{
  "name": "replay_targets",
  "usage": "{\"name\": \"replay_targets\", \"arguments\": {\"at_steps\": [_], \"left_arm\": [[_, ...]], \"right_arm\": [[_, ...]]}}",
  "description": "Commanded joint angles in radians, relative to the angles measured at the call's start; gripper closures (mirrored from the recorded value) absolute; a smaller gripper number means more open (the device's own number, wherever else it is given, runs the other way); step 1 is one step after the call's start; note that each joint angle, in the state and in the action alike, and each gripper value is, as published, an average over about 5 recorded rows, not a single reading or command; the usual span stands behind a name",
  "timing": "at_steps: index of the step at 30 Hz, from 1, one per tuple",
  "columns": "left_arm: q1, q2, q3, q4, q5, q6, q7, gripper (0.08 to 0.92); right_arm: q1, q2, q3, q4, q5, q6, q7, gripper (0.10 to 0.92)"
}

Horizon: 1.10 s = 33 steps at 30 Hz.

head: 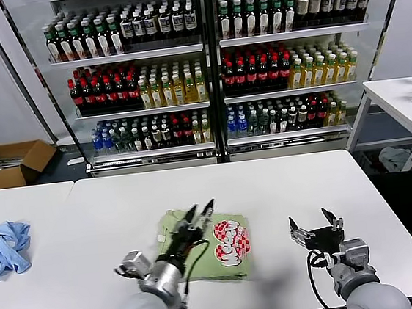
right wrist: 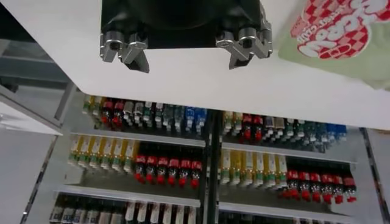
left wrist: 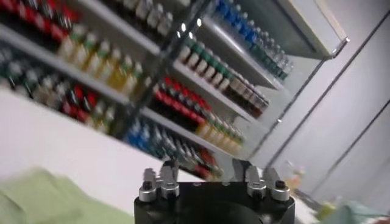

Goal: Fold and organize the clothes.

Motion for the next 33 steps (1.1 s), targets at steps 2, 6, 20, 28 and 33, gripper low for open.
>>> {"name": "replay_targets", "arguments": {"at_steps": [2,6,20,28,33], "left_arm": [[0.139,0.162,-0.311,-0.014,0.414,-0.188,0.106,0.312],[0.173,0.144,-0.310,-0.025,0.420,-0.181,0.098,0.212],[0.184,0.122,-0.285,-0.063,0.378,-0.124,0.112,0.177],[0.191,0.113,-0.281,-0.055,0.371,-0.121,0.114,0.177],[0.198,0.113,-0.283,-0.052,0.371,-0.122,0.113,0.177]], "right_arm": [[0.161,0.071,-0.227,-0.100,0.114,0.000,0.003,0.203],[0.182,0.095,-0.338,-0.151,0.150,-0.002,0.058,0.203],[0.185,0.116,-0.386,-0.226,0.194,-0.001,0.140,0.203],[0.203,0.132,-0.392,-0.242,0.208,0.000,0.116,0.203],[0.215,0.133,-0.385,-0.267,0.226,0.000,0.111,0.205]]}}
